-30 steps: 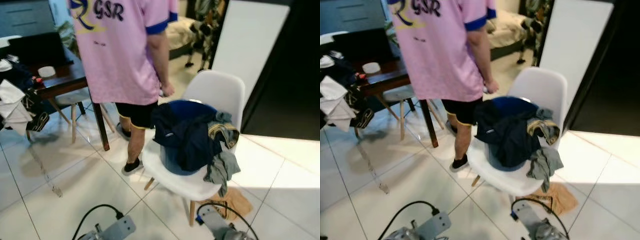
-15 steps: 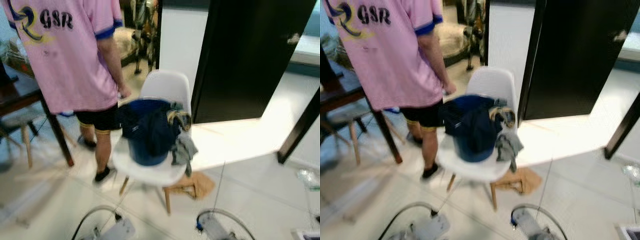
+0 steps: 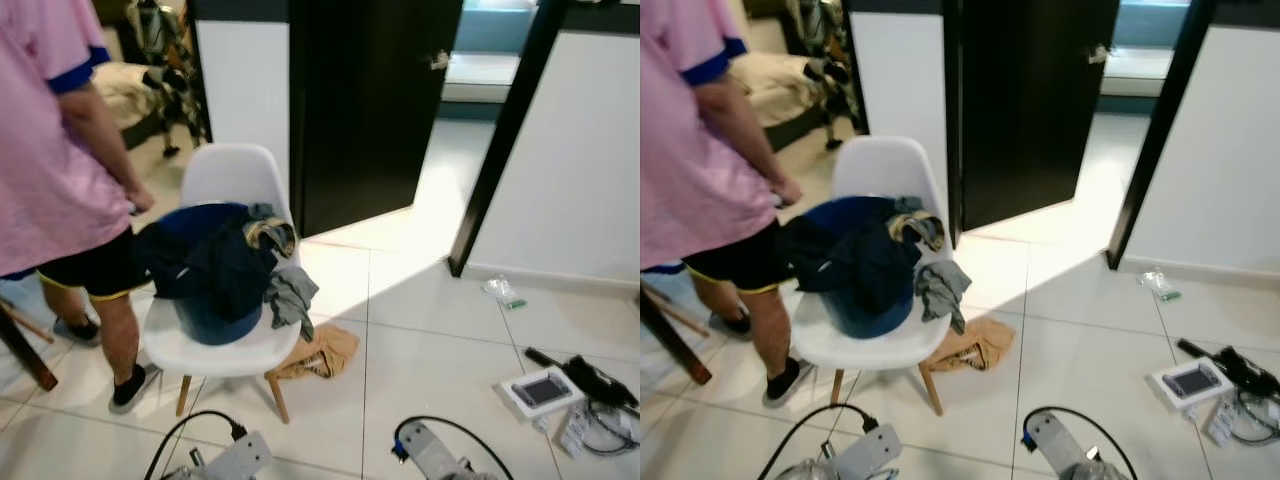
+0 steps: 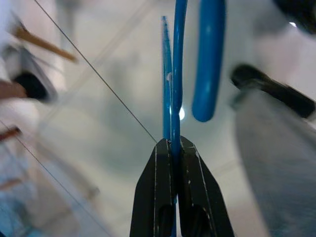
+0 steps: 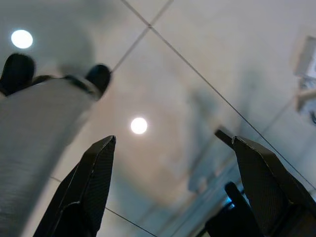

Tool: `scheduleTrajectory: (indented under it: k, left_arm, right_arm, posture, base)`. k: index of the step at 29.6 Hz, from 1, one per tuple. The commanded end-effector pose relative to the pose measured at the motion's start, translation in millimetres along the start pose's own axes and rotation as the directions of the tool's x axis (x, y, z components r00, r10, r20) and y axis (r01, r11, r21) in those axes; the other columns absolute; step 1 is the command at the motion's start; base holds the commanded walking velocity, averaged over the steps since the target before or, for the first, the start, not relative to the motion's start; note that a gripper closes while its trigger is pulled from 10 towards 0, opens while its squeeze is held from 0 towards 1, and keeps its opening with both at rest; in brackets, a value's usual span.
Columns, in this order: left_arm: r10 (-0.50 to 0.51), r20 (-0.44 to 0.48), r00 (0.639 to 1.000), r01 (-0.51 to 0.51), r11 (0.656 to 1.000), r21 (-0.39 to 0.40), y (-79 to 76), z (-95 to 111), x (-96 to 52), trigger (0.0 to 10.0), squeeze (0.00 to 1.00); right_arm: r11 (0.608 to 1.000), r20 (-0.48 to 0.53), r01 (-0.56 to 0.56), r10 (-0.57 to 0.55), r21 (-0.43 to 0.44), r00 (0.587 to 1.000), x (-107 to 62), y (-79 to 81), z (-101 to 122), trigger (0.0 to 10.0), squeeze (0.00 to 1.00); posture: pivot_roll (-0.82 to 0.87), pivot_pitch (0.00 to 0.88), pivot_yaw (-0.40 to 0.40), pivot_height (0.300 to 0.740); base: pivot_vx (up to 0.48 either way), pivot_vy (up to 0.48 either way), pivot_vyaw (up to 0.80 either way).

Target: Hang hanger

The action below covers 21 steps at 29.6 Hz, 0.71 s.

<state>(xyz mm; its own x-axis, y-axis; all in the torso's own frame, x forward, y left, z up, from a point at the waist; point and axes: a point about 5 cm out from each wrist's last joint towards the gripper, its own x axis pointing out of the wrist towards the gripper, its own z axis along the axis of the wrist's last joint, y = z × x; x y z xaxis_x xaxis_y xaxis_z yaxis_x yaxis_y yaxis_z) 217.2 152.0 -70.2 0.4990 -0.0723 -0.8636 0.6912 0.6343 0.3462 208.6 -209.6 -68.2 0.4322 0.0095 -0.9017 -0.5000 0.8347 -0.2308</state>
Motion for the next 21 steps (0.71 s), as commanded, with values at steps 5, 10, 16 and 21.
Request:
scheduleTrajectory:
  k: [5, 10, 16, 21]
  left_arm:
    - [0.143, 0.059, 0.988, -0.131, 0.975, -0.179, 6.4, -3.4, -1.8, 10.0, 0.00]
    - [0.236, 0.202, 0.950, -0.149, 0.917, -0.370, 7.5, 3.4, -6.0, 10.0, 0.00]
    - [0.111, 0.562, 0.820, 0.097, 0.940, -0.327, 156.1, 28.8, -62.1, 10.0, 0.00]
    - [0.008, 0.616, 0.787, 0.143, 0.970, -0.195, 169.8, 32.8, -79.0, 10.0, 0.00]
  right_arm:
    - [0.984, 0.144, -0.030, 0.005, 0.174, 0.990, 0.3, 6.3, 10.3, 10.0, 0.00]
    - [0.953, 0.339, -0.142, 0.045, 0.269, 0.940, -3.3, 10.4, 22.6, 10.0, 0.00]
    - [0.951, 0.621, -0.283, 0.146, 0.127, 0.770, -35.7, -52.7, 85.2, 10.0, 0.00]
    - [0.948, 0.736, -0.319, 0.222, -0.009, 0.640, -71.9, -94.5, 122.3, 10.0, 0.00]
  posture:
    - [0.04, 0.000, -0.022, 0.740]
    - [0.04, 0.000, -0.014, 0.740]
    - [0.04, 0.000, -0.019, 0.740]
    - [0.04, 0.000, -0.018, 0.740]
  base:
    - [0.000, 0.000, -0.45]
    - [0.000, 0.000, 0.00]
    - [0.000, 0.000, 0.00]
    - [0.000, 0.000, 0.00]
